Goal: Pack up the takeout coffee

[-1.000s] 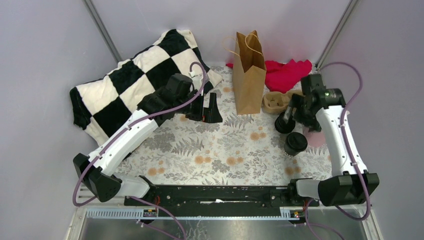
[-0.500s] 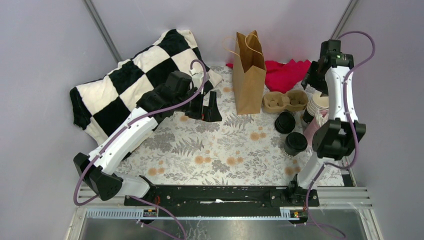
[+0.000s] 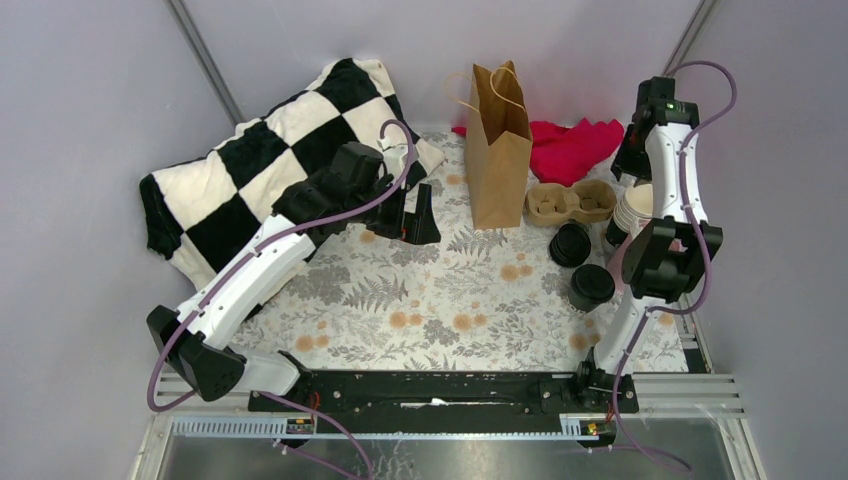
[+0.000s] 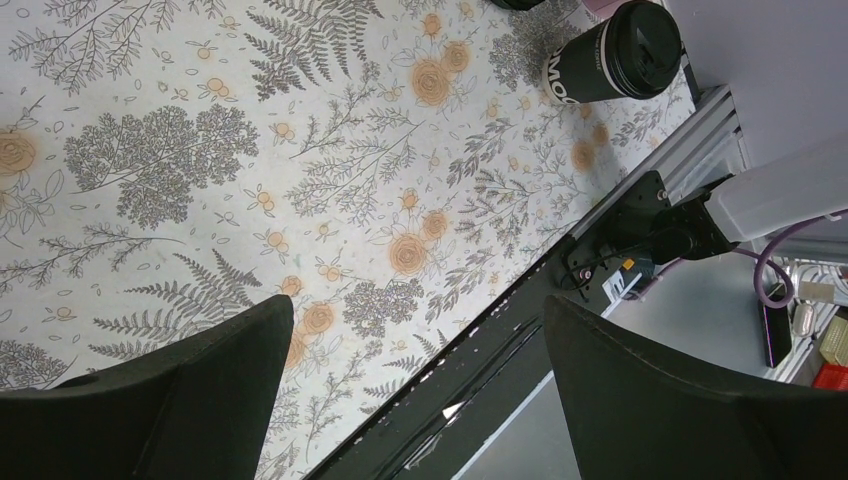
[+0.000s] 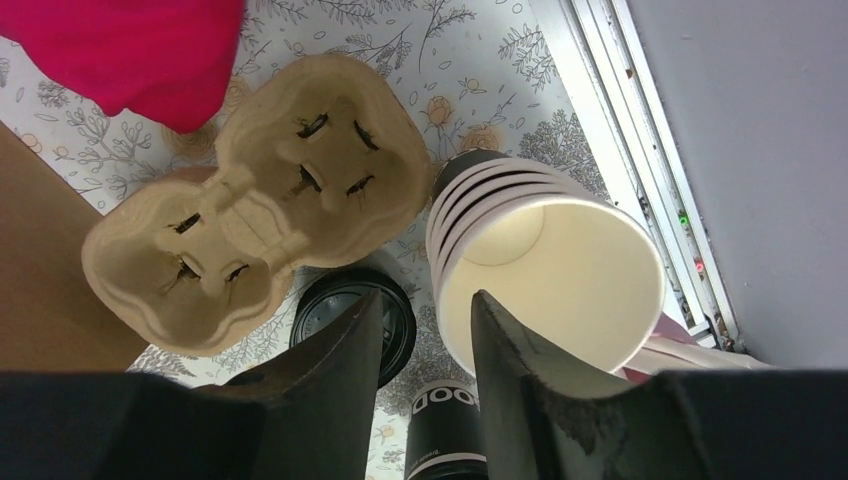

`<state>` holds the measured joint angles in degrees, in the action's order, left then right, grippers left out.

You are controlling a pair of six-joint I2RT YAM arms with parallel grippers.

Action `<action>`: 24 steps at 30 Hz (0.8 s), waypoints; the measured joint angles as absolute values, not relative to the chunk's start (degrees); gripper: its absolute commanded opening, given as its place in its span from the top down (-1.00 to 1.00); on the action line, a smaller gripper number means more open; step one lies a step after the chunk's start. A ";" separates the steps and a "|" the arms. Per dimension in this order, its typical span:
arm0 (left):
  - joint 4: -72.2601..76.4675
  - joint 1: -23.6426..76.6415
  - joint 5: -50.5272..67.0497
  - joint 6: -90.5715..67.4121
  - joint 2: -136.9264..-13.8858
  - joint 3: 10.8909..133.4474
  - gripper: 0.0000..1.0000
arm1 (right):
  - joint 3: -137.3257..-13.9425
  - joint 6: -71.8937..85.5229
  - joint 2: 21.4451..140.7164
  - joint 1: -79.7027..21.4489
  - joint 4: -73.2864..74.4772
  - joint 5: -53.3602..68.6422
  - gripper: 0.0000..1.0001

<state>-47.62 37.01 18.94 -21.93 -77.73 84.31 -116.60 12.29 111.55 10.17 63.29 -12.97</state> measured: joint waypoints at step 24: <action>-48.71 37.01 18.31 -20.95 -77.73 84.42 -0.98 | -114.24 11.70 113.65 10.17 62.28 -15.42 0.84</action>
<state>-48.71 37.01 18.31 -20.95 -77.73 84.42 -114.24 11.70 113.65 10.17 62.28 -15.42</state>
